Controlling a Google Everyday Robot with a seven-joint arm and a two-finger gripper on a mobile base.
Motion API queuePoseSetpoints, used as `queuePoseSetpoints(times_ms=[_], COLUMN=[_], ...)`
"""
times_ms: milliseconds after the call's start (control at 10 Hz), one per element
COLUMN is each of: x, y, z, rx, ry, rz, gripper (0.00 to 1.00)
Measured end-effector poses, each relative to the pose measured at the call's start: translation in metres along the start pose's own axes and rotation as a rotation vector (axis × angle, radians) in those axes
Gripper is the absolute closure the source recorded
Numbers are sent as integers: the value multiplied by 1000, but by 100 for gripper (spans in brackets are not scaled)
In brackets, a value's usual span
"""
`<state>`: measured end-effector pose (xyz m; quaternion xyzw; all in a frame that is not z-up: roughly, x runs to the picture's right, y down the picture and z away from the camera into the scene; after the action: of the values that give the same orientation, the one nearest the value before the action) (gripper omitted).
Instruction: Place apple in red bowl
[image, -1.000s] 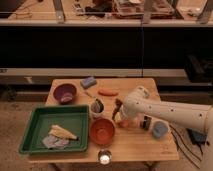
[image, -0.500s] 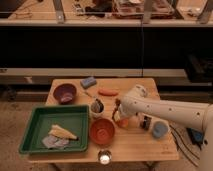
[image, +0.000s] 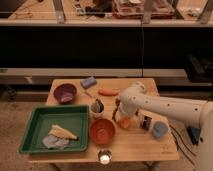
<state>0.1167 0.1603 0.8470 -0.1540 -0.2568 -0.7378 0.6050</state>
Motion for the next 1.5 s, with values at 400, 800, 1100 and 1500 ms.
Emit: queuePoseSetpoints(times_ms=[400,800,1100,1500], x=[28,28,12,-7], y=[12,-40,-99,-124], z=[-64,-90,-99,-129], rx=[93,374,511,590], ry=[21,34,39,47], rz=[61,23,-49,-141], gripper=[100,100,100,72])
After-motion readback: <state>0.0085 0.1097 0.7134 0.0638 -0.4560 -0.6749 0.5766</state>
